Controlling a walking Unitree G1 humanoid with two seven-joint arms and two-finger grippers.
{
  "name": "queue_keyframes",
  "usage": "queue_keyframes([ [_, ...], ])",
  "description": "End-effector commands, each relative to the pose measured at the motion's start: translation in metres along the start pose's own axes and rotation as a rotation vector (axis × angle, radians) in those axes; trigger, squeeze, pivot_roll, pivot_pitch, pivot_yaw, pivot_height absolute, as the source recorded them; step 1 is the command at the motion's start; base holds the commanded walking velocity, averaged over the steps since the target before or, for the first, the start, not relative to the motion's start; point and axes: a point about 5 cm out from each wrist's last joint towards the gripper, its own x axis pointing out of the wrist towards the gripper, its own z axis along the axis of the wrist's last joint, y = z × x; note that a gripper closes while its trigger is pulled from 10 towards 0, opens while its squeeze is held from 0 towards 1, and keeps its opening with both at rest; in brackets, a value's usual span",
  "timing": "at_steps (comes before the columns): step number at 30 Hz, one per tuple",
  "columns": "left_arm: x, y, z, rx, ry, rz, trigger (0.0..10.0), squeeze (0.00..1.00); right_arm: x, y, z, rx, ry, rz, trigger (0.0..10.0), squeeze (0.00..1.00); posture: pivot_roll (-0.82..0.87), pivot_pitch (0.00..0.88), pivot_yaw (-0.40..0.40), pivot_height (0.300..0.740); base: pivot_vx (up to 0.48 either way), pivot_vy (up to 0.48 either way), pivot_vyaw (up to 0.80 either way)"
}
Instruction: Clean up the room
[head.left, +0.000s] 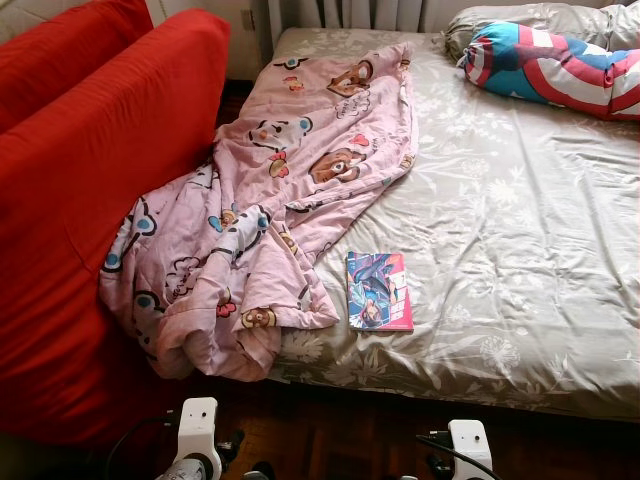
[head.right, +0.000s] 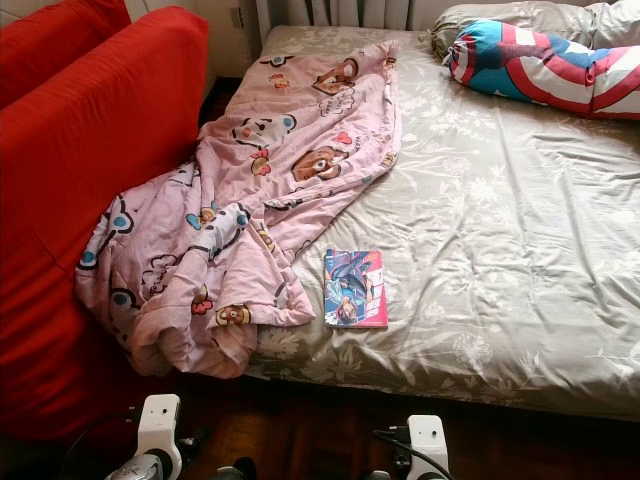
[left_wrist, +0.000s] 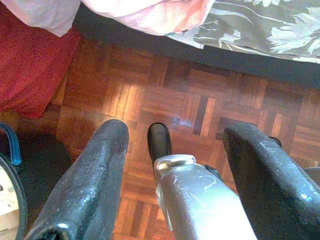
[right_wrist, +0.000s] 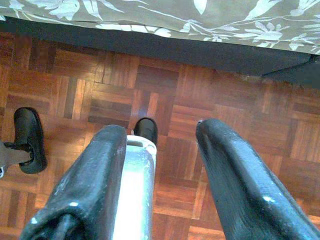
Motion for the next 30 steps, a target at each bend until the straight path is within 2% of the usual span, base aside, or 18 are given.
queue_keyframes([
  [1, -0.0037, 0.0025, -0.0135, -0.009, 0.046, 0.007, 10.0, 0.0, -0.0019, 0.0002, -0.0094, 0.004, 0.03, 0.002, 10.0, 0.0, 0.0, 0.224, 0.028, 0.74, 0.0, 0.0, 0.0],
  [6, -0.0038, 0.0026, -0.0136, -0.01, 0.046, 0.007, 10.0, 0.0, -0.0018, 0.0005, -0.0094, 0.001, 0.03, 0.005, 10.0, 0.0, 0.0, 0.224, 0.028, 0.74, 0.0, 0.0, 0.0],
  [8, -0.0038, 0.0027, -0.0138, -0.01, 0.047, 0.007, 10.0, 0.0, -0.0017, 0.0009, -0.008, -0.031, 0.023, 0.018, 10.0, 0.0, 0.0, 0.224, 0.027, 0.74, 0.0, 0.0, 0.0],
  [13, -0.0039, 0.0025, -0.0142, -0.01, 0.048, 0.006, 10.0, 0.0, -0.0017, 0.0007, -0.0086, -0.039, 0.029, 0.019, 10.0, 0.0, 0.0, 0.223, 0.027, 0.74, 0.24, 0.0, 0.58],
  [30, -0.0037, 0.0018, -0.0137, -0.011, 0.048, 0.003, 10.0, 0.0, -0.0017, 0.0005, -0.0088, -0.021, 0.033, 0.018, 10.0, 0.0, 0.0, 0.221, 0.024, 0.74, 0.247, 0.0, 0.0],
])
